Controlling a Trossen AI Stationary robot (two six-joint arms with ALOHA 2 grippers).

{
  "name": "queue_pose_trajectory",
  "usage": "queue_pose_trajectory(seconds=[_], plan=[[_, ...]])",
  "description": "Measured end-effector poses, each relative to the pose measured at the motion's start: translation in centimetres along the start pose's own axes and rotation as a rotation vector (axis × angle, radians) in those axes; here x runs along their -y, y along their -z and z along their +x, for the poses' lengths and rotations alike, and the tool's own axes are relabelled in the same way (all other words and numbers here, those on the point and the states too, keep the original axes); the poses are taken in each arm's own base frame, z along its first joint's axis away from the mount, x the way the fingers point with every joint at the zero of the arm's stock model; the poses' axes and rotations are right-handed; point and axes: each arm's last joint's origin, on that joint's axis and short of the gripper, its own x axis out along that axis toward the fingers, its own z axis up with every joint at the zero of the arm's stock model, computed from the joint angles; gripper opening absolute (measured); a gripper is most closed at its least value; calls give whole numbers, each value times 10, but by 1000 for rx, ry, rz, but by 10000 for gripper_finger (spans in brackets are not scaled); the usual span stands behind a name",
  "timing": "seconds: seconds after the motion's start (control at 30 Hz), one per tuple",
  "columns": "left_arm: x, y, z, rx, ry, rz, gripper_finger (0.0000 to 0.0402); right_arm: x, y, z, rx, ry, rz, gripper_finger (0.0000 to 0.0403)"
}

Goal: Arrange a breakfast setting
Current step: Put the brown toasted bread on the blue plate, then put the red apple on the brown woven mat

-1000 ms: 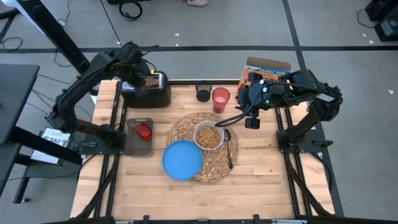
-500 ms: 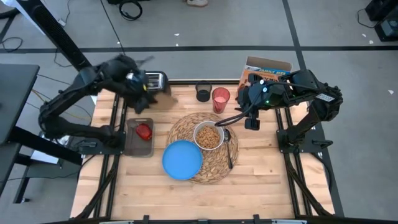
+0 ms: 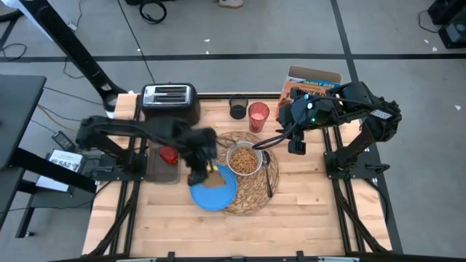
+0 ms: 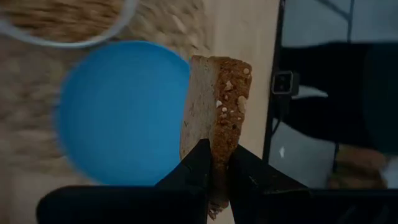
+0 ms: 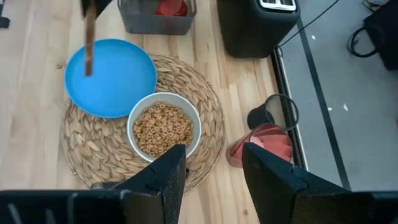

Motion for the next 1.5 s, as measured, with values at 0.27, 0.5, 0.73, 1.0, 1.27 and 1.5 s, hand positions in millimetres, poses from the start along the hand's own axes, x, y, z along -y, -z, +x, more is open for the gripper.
queue_pose_trajectory(seconds=[0.27,0.5,0.73,1.0,1.27,1.5], plan=[[-4,-8,75,-215,-6,25,32,-6,0,-2,-2,-62,17,165],[-26,-15,115,-307,-28,-1,31,-22,2,-7,7,-116,6,165],[-36,-16,132,-349,-76,8,38,-35,4,-13,13,-156,4,165],[-48,-15,126,-370,-167,-23,117,-43,6,-16,20,-165,-19,165],[-48,-10,93,-345,-268,-46,231,-41,5,-16,40,-86,-19,165],[-34,-2,29,-132,-336,-252,295,-34,4,-13,36,-62,78,169]])
